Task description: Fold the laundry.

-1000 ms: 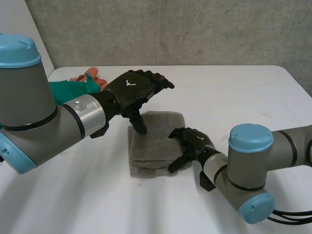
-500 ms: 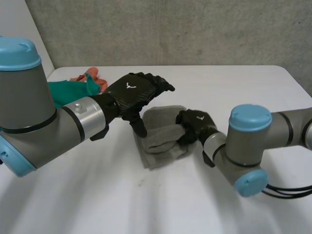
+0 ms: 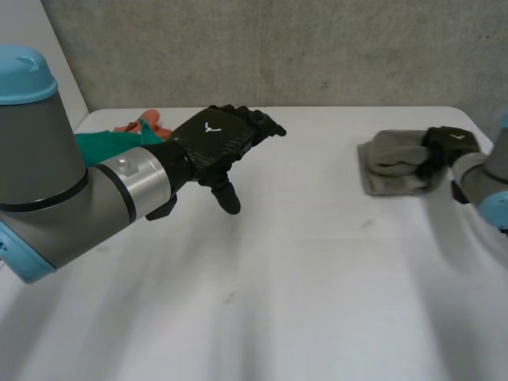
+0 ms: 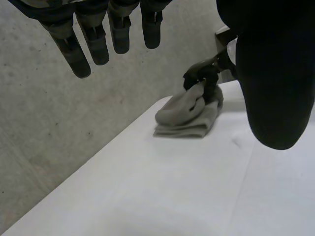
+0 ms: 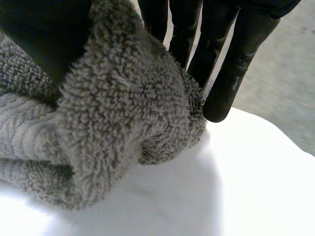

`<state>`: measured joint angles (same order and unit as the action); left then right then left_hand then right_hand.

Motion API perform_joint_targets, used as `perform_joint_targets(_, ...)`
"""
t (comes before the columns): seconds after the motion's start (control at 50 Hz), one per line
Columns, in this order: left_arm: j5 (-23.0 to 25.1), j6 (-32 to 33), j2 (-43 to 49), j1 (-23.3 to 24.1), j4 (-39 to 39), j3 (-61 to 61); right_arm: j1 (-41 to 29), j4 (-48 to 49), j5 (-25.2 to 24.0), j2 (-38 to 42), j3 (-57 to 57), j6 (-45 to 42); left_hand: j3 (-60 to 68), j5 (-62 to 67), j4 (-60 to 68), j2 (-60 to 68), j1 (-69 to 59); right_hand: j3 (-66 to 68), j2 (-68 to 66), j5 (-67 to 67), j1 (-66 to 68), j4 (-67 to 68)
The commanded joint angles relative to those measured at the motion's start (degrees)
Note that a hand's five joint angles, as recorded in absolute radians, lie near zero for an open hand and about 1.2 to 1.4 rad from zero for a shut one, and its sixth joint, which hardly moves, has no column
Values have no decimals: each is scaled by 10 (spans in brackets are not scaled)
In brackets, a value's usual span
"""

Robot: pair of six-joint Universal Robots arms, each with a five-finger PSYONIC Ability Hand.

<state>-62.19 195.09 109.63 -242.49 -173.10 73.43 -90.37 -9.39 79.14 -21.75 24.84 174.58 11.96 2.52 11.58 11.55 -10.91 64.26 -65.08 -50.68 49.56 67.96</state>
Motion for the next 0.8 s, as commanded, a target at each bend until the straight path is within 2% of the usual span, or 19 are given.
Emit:
perform_joint_targets(0.02, 0, 1, 0, -1, 0, 1, 74, -69, -57, 69, -137, -7, -4, -10, 0, 0, -7, 157, -149, -193, 304, 120)
perform_joint_targets(0.14, -1, 2, 1, 0, 0, 1, 113, -68, -92, 71, -140, -26, -4, -10, 0, 0, -7, 157, -149, -193, 304, 120)
perform_joint_targets(0.26, -1, 1, 3, 3, 0, 2, 136, -70, -105, 76, -142, -75, -4, -10, 0, 0, -7, 157, -149, -193, 304, 120)
perform_joint_targets(0.3, -1, 1, 3, 4, 0, 2, 143, -71, -99, 81, -146, -108, -4, -10, 0, 0, -7, 135, -127, -171, 282, 98)
perform_joint_targets(0.34, -1, 1, 4, 5, 0, 1, 147, -71, -89, 84, -149, -133, -4, -10, 0, 0, -7, 51, -42, -86, 198, 14)
perform_joint_targets(0.38, -1, 0, 4, 5, 0, 1, 152, -70, -53, 90, -163, -167, -4, -10, 0, 0, -7, 24, -15, -59, 171, -13)
perform_joint_targets(0.42, -1, 0, 5, 8, 0, 0, 159, -70, -30, 95, -172, -187, -4, -10, 0, 0, -7, -130, 138, 94, 17, -167)
perform_joint_targets(0.44, -1, 0, 5, 8, 0, 0, 161, -70, -20, 97, -175, -196, -4, -10, 0, 0, -7, -288, 296, 252, -141, -325)
perform_joint_targets(0.46, -1, 0, 5, 9, 0, 0, 162, -69, -7, 98, -175, -214, -4, -10, 0, 0, -7, -543, 551, 507, -396, -580)
perform_joint_targets(0.58, -1, -1, 4, 9, 0, 0, 159, -77, -6, 69, -152, -255, -4, -10, 0, 0, -7, -543, 551, 507, -396, -580)
perform_joint_targets(0.7, -1, -1, 1, 8, 0, 4, 148, -103, -5, -24, -62, -282, -4, -10, 0, 0, -7, -543, 551, 507, -396, -580)
perform_joint_targets(0.74, -1, -1, 1, 8, 0, 5, 148, -99, 6, -52, -39, -287, -4, -10, 0, 0, -7, -543, 551, 507, -396, -580)
perform_joint_targets(0.8, -1, 0, 1, 6, 0, 7, 146, -78, 65, -103, -19, -303, -4, -10, 0, 0, -7, -543, 551, 507, -396, -580)
